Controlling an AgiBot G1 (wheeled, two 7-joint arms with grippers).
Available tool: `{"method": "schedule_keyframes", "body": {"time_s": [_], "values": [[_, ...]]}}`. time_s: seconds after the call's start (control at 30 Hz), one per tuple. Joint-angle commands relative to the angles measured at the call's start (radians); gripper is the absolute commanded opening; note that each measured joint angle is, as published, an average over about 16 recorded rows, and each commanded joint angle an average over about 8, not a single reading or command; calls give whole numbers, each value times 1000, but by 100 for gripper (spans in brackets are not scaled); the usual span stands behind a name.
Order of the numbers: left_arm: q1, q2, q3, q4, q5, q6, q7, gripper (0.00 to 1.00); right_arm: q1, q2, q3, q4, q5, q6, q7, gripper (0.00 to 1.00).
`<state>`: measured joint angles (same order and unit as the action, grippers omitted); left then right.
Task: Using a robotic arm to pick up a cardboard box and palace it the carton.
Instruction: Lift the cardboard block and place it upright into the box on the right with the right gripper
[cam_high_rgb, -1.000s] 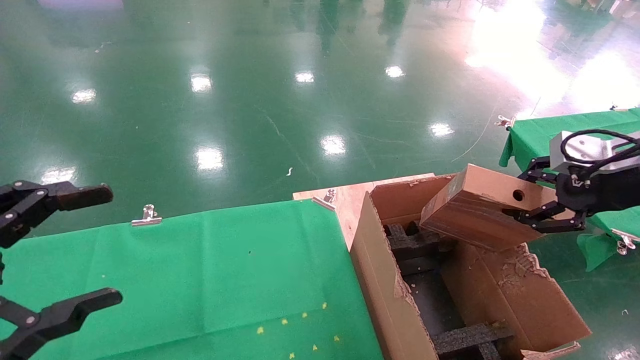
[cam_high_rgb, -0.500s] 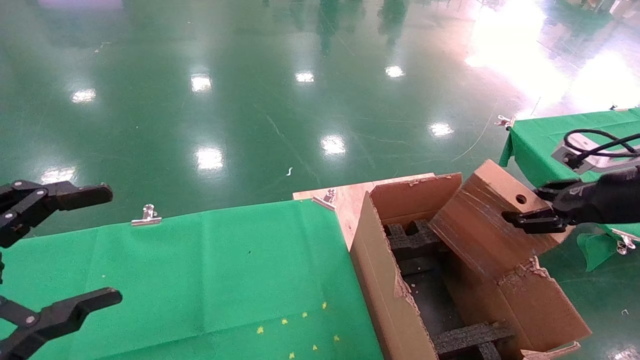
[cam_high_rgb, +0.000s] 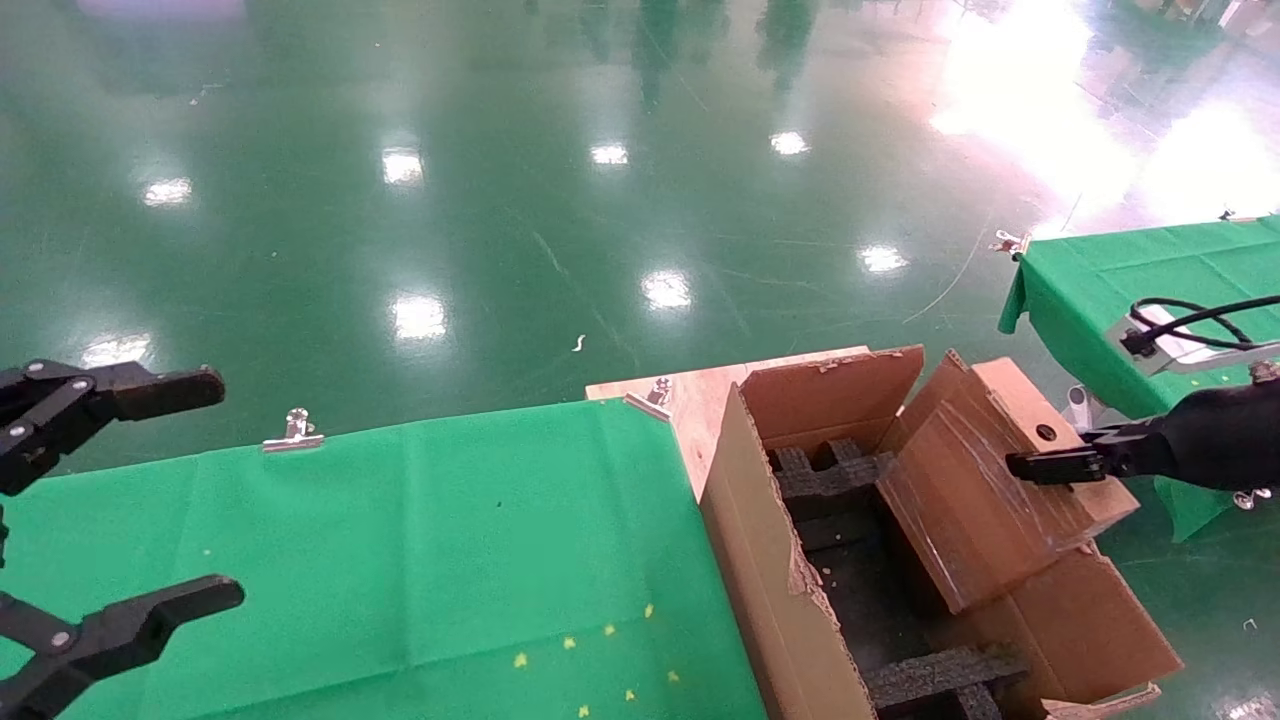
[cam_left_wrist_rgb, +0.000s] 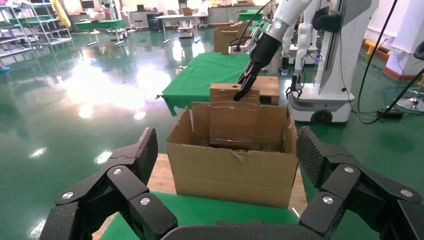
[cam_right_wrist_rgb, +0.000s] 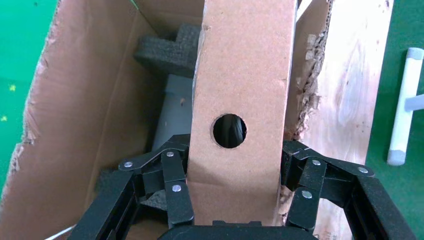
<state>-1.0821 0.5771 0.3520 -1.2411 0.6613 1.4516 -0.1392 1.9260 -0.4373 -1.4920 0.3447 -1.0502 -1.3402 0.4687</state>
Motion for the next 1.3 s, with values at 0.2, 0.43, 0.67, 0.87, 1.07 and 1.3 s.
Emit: {"method": "schedule_keyframes", "body": {"time_s": [0.2, 0.43, 0.67, 0.87, 1.07, 1.3], "values": [[0, 0, 0, 0, 0, 0, 0, 100, -14, -3, -5, 1, -2, 19, 29, 0], [0, 0, 0, 0, 0, 0, 0, 100, -46, -13, -18, 7, -17, 82, 72, 0], [0, 0, 0, 0, 0, 0, 0, 100, -98, -5, -21, 55, -6, 149, 113, 0], [0, 0, 0, 0, 0, 0, 0, 100, -156, 1, -21, 107, 17, 215, 144, 0], [0, 0, 0, 0, 0, 0, 0, 100, -204, -3, -24, 151, 27, 278, 158, 0], [0, 0, 0, 0, 0, 0, 0, 100, -258, -25, -31, 171, 35, 338, 170, 0]]}}
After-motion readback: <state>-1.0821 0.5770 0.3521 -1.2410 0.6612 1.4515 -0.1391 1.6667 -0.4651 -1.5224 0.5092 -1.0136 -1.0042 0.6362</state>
